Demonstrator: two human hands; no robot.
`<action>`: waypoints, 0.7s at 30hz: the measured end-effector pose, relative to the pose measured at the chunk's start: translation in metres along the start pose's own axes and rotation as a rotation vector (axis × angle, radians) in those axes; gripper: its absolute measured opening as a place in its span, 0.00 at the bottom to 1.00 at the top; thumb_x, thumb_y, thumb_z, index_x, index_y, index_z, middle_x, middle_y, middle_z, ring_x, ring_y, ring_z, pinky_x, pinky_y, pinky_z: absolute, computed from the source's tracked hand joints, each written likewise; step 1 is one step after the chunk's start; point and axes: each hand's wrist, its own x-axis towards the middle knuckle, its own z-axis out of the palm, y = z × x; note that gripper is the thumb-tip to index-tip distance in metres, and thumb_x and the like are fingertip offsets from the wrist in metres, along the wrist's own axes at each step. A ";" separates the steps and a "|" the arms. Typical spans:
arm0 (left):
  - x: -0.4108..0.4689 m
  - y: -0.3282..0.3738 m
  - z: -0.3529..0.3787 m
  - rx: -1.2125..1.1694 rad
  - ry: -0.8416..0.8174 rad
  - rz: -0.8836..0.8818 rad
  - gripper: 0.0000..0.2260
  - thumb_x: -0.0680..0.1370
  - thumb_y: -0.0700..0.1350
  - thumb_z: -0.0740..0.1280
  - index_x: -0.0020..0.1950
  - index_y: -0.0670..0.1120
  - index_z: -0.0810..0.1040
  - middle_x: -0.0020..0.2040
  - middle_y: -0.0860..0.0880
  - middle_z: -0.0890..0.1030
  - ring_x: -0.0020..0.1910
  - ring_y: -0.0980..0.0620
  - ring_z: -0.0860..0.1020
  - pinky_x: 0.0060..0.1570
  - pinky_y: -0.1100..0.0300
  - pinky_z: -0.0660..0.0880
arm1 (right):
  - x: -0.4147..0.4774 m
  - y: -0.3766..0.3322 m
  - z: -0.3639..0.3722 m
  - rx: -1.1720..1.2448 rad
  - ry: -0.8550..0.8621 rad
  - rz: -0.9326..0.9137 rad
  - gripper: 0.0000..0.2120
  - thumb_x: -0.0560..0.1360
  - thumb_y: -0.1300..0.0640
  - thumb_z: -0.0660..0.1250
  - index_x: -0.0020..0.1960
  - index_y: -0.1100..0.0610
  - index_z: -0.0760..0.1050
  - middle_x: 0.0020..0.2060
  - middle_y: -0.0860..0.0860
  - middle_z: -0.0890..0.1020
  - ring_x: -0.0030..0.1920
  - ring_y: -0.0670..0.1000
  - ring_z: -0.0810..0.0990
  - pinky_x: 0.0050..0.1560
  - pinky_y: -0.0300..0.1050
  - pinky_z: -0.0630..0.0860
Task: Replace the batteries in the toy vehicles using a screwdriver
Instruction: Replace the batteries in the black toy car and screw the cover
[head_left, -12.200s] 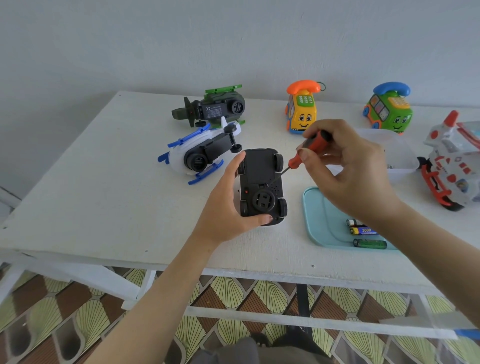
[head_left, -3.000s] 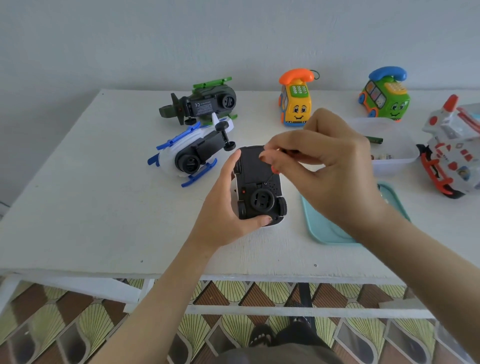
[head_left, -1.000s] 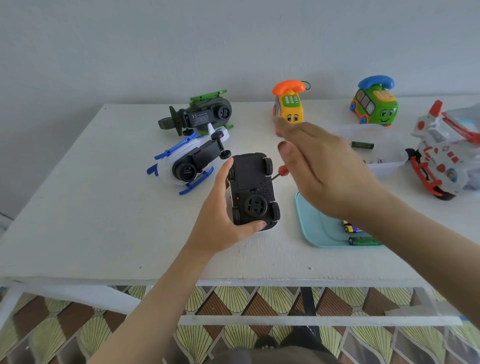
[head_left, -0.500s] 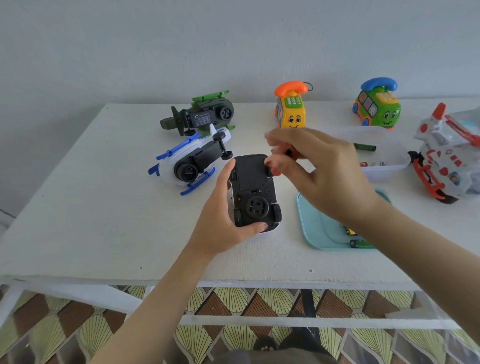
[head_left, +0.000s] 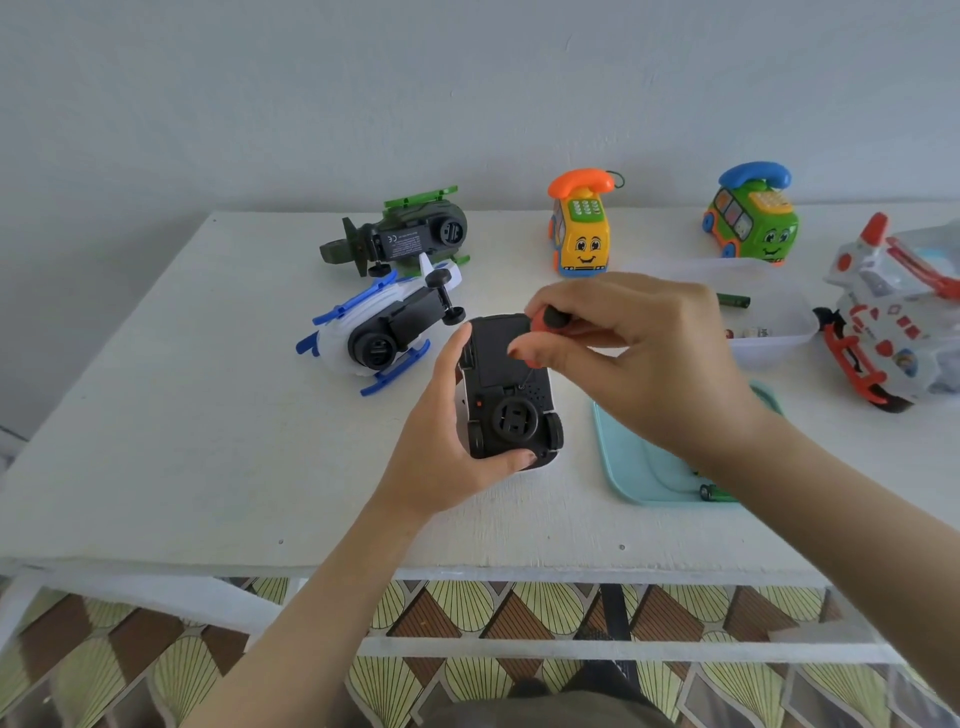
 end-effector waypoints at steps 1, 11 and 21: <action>0.000 0.000 0.000 -0.001 -0.003 0.002 0.51 0.64 0.40 0.80 0.78 0.50 0.51 0.66 0.68 0.67 0.65 0.69 0.69 0.59 0.75 0.66 | 0.000 0.000 0.001 -0.042 0.017 0.007 0.11 0.73 0.52 0.72 0.42 0.62 0.80 0.32 0.51 0.79 0.34 0.46 0.77 0.39 0.41 0.77; 0.000 -0.001 -0.001 0.021 -0.013 -0.002 0.51 0.65 0.42 0.80 0.78 0.51 0.51 0.67 0.72 0.64 0.67 0.68 0.67 0.65 0.65 0.68 | 0.020 0.015 -0.041 -0.215 -0.083 0.381 0.23 0.70 0.42 0.71 0.36 0.62 0.73 0.26 0.51 0.79 0.24 0.52 0.77 0.30 0.48 0.72; -0.003 0.009 0.000 0.005 -0.051 -0.045 0.60 0.59 0.51 0.83 0.78 0.55 0.44 0.64 0.77 0.62 0.63 0.74 0.66 0.57 0.77 0.64 | -0.081 0.038 -0.032 -0.345 -0.138 0.435 0.14 0.70 0.56 0.73 0.38 0.58 0.67 0.26 0.50 0.75 0.25 0.48 0.70 0.24 0.42 0.65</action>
